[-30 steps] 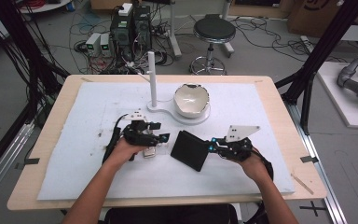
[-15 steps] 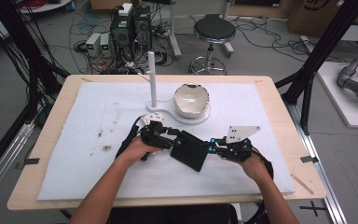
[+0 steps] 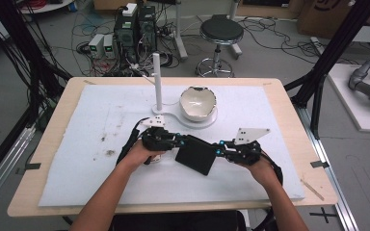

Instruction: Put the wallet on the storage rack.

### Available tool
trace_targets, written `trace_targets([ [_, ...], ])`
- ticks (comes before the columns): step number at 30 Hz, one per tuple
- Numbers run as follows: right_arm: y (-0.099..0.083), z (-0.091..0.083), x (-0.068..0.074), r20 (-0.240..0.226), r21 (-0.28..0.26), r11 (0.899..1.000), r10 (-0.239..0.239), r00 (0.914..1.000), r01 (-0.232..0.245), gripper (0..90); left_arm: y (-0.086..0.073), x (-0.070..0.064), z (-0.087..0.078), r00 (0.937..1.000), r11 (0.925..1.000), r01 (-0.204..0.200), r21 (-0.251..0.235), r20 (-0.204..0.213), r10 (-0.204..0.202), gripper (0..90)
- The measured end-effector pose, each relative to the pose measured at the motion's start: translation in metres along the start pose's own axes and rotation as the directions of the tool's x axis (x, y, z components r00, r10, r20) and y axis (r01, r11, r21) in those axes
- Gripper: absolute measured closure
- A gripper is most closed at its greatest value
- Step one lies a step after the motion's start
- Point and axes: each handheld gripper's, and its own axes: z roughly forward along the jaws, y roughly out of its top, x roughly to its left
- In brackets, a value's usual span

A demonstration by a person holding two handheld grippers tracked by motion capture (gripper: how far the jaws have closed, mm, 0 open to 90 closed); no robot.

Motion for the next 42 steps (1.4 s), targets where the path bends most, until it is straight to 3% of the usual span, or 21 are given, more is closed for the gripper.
trace_targets([
  [1,-0.001,0.001,-0.001,0.002,0.000,1.000,0.021,0.9998,-0.021,67.3,0.000,-0.001,-0.001,1.0000,1.0000,-0.003,-0.003,0.000,0.003,77.3],
  [2,-0.005,0.003,-0.004,0.020,-0.004,0.999,0.047,0.9987,-0.047,53.6,-0.001,-0.002,-0.001,1.0000,1.0000,-0.006,-0.008,0.001,0.006,77.7],
  [3,-0.005,0.003,-0.004,0.020,-0.004,0.999,0.047,0.9987,-0.047,53.6,-0.001,-0.003,-0.002,0.9999,0.9998,-0.011,-0.014,0.006,0.011,77.7],
  [6,-0.013,0.003,-0.010,0.020,-0.022,0.992,0.127,0.9917,-0.127,39.7,0.000,-0.007,-0.005,0.9994,0.9992,-0.029,-0.028,0.019,0.030,78.2],
  [10,-0.020,0.003,-0.016,-0.032,-0.032,0.974,0.224,0.9741,-0.225,34.9,0.001,-0.010,-0.006,0.9985,0.9978,-0.049,-0.044,0.020,0.050,78.6],
  [11,-0.022,0.004,-0.018,-0.054,-0.016,0.966,0.258,0.9645,-0.260,33.0,0.001,-0.011,-0.006,0.9985,0.9976,-0.050,-0.047,0.022,0.051,78.8],
  [13,-0.023,0.006,-0.019,-0.065,-0.003,0.962,0.271,0.9604,-0.272,33.0,0.001,-0.011,-0.007,0.9984,0.9966,-0.054,-0.063,0.013,0.055,78.8],
  [17,-0.024,0.013,-0.016,-0.098,0.039,0.955,0.297,0.9498,-0.295,33.4,0.003,-0.011,-0.011,0.9990,0.9915,-0.045,-0.122,-0.010,0.044,79.7],
  [20,-0.023,0.020,-0.014,-0.127,0.021,0.949,0.314,0.9409,-0.314,37.1,0.004,-0.010,-0.013,0.9994,0.9878,-0.033,-0.152,-0.013,0.032,80.2],
  [22,-0.022,0.022,-0.013,-0.116,-0.005,0.951,0.307,0.9445,-0.310,39.3,0.004,-0.009,-0.014,0.9998,0.9849,-0.019,-0.172,0.000,0.020,80.2],
  [23,-0.022,0.023,-0.014,-0.108,-0.023,0.954,0.294,0.9497,-0.298,41.3,0.004,-0.009,-0.015,0.9998,0.9835,-0.019,-0.180,0.006,0.021,80.2],
  [24,-0.021,0.022,-0.016,-0.070,-0.053,0.957,0.280,0.9574,-0.284,41.8,0.004,-0.010,-0.015,0.9998,0.9821,-0.016,-0.188,0.010,0.018,80.3],
  [27,-0.022,0.023,-0.021,-0.075,-0.073,0.951,0.294,0.9528,-0.300,42.8,0.004,-0.010,-0.015,0.9996,0.9818,-0.016,-0.189,0.020,0.021,80.3],
  [31,-0.022,0.030,-0.024,-0.139,-0.082,0.957,0.266,0.9539,-0.279,45.8,0.005,-0.011,-0.015,0.9990,0.9756,-0.002,-0.220,0.044,0.012,80.3],
  [32,-0.022,0.033,-0.023,-0.167,-0.079,0.957,0.265,0.9497,-0.281,45.9,0.006,-0.011,-0.015,0.9989,0.9735,-0.001,-0.229,0.046,0.012,80.3],
  [33,-0.022,0.035,-0.023,-0.189,-0.072,0.957,0.263,0.9460,-0.281,49.1,0.006,-0.011,-0.015,0.9989,0.9716,0.001,-0.237,0.046,0.010,80.3],
  [34,-0.021,0.036,-0.021,-0.210,-0.076,0.959,0.252,0.9446,-0.273,57.9,0.006,-0.011,-0.016,0.9990,0.9704,0.006,-0.242,0.044,0.005,80.3],
  [35,-0.021,0.036,-0.021,-0.210,-0.076,0.959,0.252,0.9446,-0.273,57.9,0.006,-0.009,-0.017,0.9990,0.9690,0.011,-0.247,0.044,0.000,80.3],
  [39,-0.018,0.027,-0.020,-0.239,-0.154,0.951,0.228,0.9439,-0.269,72.4,0.007,-0.008,-0.021,0.9989,0.9616,0.034,-0.273,0.041,-0.024,79.8],
  [42,-0.015,0.023,-0.017,-0.246,-0.173,0.951,0.210,0.9462,-0.256,76.5,0.007,-0.007,-0.022,0.9988,0.9642,0.045,-0.261,0.030,-0.039,78.1],
])
